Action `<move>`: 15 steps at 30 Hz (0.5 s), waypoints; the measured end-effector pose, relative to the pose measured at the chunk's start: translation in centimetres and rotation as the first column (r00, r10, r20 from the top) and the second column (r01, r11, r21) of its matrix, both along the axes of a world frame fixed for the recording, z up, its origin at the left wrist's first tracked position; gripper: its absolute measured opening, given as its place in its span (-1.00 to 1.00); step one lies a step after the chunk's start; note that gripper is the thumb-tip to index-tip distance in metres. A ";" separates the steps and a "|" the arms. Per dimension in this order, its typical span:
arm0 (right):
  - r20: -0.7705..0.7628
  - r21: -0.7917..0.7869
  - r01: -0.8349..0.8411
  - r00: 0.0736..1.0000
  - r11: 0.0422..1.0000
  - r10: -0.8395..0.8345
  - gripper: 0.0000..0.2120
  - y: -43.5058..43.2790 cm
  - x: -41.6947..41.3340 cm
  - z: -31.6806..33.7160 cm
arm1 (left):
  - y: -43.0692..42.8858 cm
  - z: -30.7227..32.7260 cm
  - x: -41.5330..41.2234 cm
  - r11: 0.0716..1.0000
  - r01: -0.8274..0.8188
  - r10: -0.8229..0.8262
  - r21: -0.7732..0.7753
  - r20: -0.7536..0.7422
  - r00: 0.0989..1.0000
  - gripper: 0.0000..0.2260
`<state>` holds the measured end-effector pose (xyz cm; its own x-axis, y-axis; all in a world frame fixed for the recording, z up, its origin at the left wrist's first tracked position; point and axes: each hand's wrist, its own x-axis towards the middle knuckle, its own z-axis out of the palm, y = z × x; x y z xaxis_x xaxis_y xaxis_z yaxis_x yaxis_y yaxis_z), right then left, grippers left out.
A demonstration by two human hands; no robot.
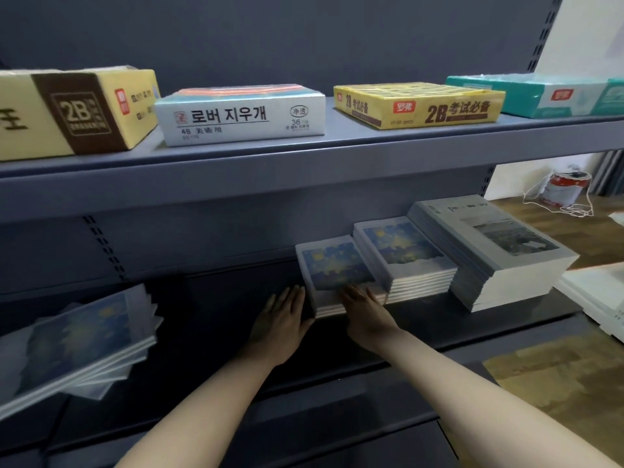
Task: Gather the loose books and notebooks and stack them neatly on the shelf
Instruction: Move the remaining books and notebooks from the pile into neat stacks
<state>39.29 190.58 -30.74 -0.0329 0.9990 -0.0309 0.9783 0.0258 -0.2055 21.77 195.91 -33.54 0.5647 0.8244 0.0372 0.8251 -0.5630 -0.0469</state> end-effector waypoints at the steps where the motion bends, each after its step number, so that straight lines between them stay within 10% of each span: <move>1: 0.005 0.029 -0.038 0.999 0.999 0.038 -0.37 0.3 -1.0 0.2 | 0.0 0.2 -1.1 1.000 -0.018 0.019 0.010 -0.017 1.000 -0.36; 15: 0.060 0.076 -0.503 0.864 0.861 0.499 -0.49 4.3 -20.1 0.0 | -2.1 2.2 -21.1 0.882 -0.464 0.469 -0.084 0.045 0.882 -0.45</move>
